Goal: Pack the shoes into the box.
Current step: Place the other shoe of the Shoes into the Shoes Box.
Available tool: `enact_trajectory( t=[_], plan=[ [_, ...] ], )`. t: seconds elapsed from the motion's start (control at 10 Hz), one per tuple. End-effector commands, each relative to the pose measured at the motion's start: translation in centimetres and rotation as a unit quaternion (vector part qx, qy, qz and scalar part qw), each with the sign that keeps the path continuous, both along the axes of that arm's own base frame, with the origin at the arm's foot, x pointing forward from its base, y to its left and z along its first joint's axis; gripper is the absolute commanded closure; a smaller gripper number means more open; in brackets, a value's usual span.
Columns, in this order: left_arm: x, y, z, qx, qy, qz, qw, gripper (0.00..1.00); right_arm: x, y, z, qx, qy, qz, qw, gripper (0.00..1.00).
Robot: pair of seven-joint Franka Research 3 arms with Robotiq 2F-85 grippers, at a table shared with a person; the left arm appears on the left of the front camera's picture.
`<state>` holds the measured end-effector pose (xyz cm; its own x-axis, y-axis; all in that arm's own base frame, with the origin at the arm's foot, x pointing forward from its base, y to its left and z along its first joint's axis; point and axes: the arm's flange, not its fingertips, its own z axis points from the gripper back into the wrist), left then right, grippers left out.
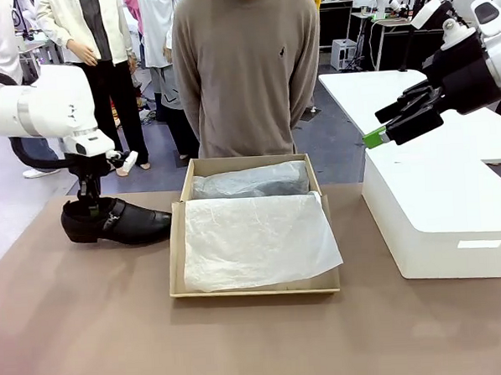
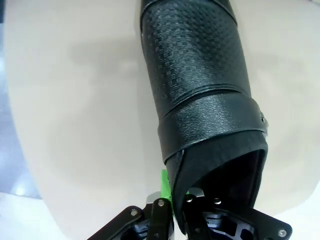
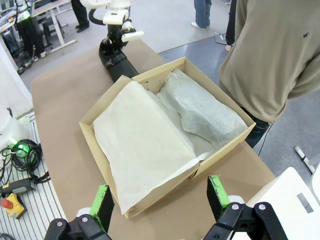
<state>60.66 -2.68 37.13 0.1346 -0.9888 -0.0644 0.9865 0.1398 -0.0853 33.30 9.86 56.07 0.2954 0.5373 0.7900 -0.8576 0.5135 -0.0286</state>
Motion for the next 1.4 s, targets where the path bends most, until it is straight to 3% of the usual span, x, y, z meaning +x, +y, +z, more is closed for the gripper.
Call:
enact_trajectory(
  t=[0.0, 0.1, 0.2, 0.3, 0.5, 0.6, 0.9, 1.0, 1.1, 1.2, 1.3],
  plan=[
    [-1.4, 1.0, 2.6, 0.009, -0.027, 0.017, 0.999, 1.00, 0.2, 0.0, 0.0, 0.006, -0.003, 0.007, 1.000, 0.00],
    [-1.5, 1.5, 4.1, 0.010, -0.034, 0.029, 0.999, 1.00, 0.2, 0.0, 0.0, 0.006, -0.003, 0.007, 1.000, 0.00],
    [-1.5, 1.8, 5.6, 0.000, -0.018, 0.055, 0.998, 1.00, 0.2, 0.0, 0.0, 0.006, -0.003, 0.007, 1.000, 0.00],
    [-1.6, 2.2, 7.2, -0.020, -0.041, 0.079, 0.996, 1.00, 0.2, 0.0, 0.0, 0.006, -0.003, 0.007, 1.000, 0.00],
    [-2.3, 2.7, 10.3, -0.031, -0.008, 0.145, 0.989, 1.00, 0.2, 0.0, 0.0, 0.006, -0.003, 0.007, 1.000, 0.00],
    [-2.8, 3.0, 11.7, -0.062, 0.027, 0.186, 0.980, 1.00, 0.2, 0.0, 0.0, 0.006, -0.003, 0.007, 1.000, 0.00],
    [-3.9, 2.4, 13.1, -0.078, 0.080, 0.222, 0.969, 1.00, 0.2, 0.0, 0.0, 0.006, -0.003, 0.007, 1.000, 0.00],
    [-4.2, 2.0, 13.4, -0.068, 0.084, 0.229, 0.967, 1.00, 0.2, 0.0, 0.0, 0.006, -0.003, 0.007, 1.000, 0.00],
    [-4.4, 1.7, 13.4, -0.042, 0.053, 0.224, 0.972, 1.00, 0.2, 0.0, 0.0, 0.006, -0.003, 0.007, 1.000, 0.00],
    [-4.5, 2.3, 12.5, -0.063, 0.078, 0.212, 0.972, 1.00, 0.2, 0.0, 0.0, 0.006, -0.003, 0.007, 1.000, 0.00],
    [-4.5, 2.3, 12.5, -0.063, 0.078, 0.212, 0.972, 1.00, 0.2, 0.0, 0.0, 0.006, -0.003, 0.007, 1.000, 0.00]
  ],
)
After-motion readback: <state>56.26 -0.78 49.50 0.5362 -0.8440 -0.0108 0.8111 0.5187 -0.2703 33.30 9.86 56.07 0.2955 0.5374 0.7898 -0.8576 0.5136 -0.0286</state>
